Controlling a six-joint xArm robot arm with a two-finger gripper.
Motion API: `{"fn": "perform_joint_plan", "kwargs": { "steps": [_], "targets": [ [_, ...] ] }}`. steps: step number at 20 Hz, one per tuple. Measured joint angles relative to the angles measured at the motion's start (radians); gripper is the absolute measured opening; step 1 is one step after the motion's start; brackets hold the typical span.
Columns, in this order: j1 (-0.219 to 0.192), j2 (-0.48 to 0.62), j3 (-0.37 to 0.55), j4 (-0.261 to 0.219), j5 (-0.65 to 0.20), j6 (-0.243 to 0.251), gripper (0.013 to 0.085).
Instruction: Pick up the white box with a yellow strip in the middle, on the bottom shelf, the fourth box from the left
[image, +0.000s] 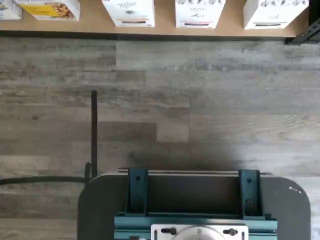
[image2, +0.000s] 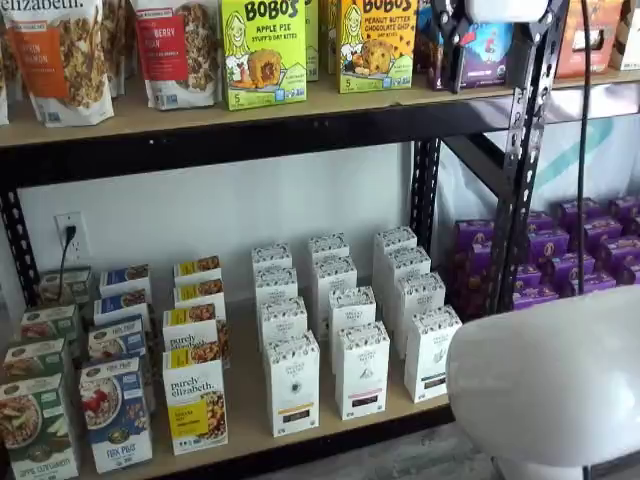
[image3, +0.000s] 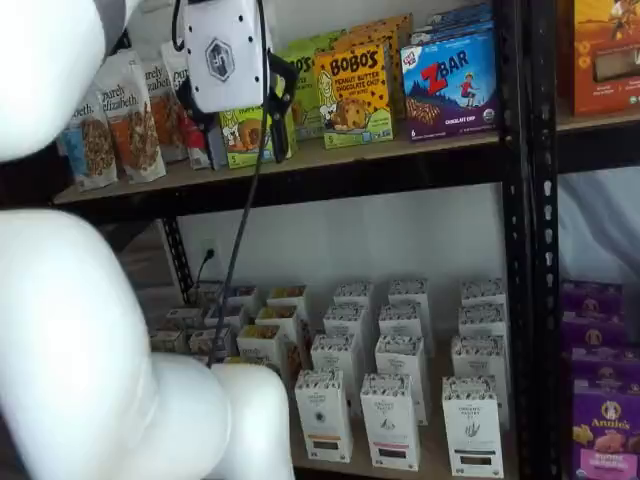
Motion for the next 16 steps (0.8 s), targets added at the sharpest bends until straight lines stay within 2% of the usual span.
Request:
{"fn": "perform_joint_plan", "kwargs": {
  "steps": [11, 16],
  "targets": [
    [0.023, -0.021, 0.124, -0.030, -0.144, 0.010, 0.0850],
    [0.019, -0.031, 0.211, -0.035, -0.246, 0.003, 0.0850]
  ]
}}
